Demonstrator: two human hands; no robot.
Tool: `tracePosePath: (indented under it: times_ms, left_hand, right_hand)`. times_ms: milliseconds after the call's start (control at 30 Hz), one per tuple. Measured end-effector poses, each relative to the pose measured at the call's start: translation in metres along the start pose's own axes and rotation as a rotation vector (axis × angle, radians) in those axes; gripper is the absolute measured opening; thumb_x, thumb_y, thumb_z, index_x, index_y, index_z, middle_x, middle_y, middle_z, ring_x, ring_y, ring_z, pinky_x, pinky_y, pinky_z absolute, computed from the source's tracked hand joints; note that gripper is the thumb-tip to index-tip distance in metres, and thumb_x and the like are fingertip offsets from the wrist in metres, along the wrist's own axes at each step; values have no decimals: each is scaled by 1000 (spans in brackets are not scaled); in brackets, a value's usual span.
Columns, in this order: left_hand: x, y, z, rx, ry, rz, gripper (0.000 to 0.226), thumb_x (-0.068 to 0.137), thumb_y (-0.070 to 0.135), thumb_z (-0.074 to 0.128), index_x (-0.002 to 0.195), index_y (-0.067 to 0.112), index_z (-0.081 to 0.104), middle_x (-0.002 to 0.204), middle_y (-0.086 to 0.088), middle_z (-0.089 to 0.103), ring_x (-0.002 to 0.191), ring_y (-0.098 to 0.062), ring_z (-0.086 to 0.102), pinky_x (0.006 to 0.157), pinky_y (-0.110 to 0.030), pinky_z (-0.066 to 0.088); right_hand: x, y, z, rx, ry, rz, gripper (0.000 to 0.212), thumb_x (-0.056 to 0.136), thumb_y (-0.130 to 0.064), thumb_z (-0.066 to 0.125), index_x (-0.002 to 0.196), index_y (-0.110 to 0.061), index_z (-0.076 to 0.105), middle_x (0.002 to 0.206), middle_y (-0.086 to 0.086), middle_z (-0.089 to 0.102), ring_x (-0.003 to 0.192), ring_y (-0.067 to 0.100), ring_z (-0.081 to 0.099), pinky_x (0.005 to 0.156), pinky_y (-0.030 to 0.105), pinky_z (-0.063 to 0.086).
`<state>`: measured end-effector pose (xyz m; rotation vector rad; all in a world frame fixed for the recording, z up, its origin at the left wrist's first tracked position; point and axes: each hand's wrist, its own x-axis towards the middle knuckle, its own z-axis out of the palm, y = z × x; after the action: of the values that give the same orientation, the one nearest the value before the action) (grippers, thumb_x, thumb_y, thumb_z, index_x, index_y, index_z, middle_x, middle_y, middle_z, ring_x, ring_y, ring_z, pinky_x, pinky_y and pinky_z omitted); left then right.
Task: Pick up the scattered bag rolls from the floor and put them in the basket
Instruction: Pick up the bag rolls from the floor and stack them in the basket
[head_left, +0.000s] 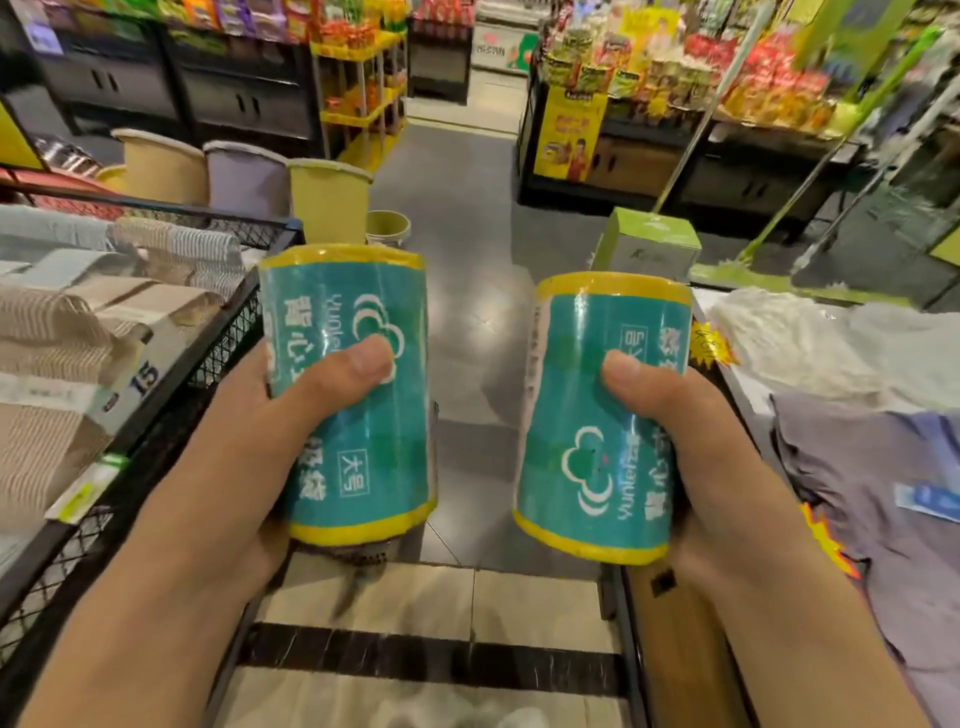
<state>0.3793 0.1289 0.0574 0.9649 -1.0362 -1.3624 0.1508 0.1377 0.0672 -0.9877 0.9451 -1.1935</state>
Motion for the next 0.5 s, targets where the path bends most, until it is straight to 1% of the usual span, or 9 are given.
tracePosePath:
  times_ms: [100,200,267,300,400,433,500]
  left_hand:
    - [52,-14,13,-3,29,-20,75,32,61,91,100,32,76,101,-5,78,86,-25,77,61,-34,61]
    - [103,-26,28,1,60,-21,74,40,58,91,107,31,74,106,-6,77,90,-28,76,64,-38,61]
    - [135,-33,39,4,111,-23,76,42,57,91,110,29,73,107,-7,76,92,-28,76,66,-38,61]
    - [150,-35,45,13,142,-30,78,41,57,91,111,28,73,108,-7,76,93,-28,75,66,-38,61]
    - [191,-39,61,30,226,-37,82,41,58,91,114,25,72,109,-9,76,94,-30,75,68,-40,61]
    - [202,-39,65,26,243,-35,80,42,57,91,113,25,72,109,-9,76,94,-31,75,68,-40,61]
    - [225,-41,70,13,284,-27,73,41,55,92,107,27,75,109,-8,76,93,-29,75,67,-39,61]
  right_hand:
    - [54,-4,-28,-8,-11,0,40,62,-38,75,98,-22,78,99,11,77,84,28,77,67,38,62]
    - [112,-7,-58,-30,-23,-1,38,62,-40,75,96,-24,79,98,10,77,85,28,76,69,40,62]
    - [152,-12,-78,-47,-44,19,36,61,-41,75,94,-26,79,98,9,78,85,27,76,70,41,63]
    - [172,-16,-87,-79,-55,34,34,64,-41,75,94,-26,79,99,7,78,86,25,77,73,42,63]
    - [228,-28,-112,-253,-89,37,29,79,-40,69,104,-26,74,103,-3,78,94,14,75,91,47,58]
    - [246,-31,-117,-275,-106,34,29,81,-40,66,106,-26,73,103,-5,78,95,12,75,93,46,57]
    - [281,-34,-123,-290,-139,42,30,81,-41,66,106,-26,72,102,-7,78,95,10,74,92,44,57]
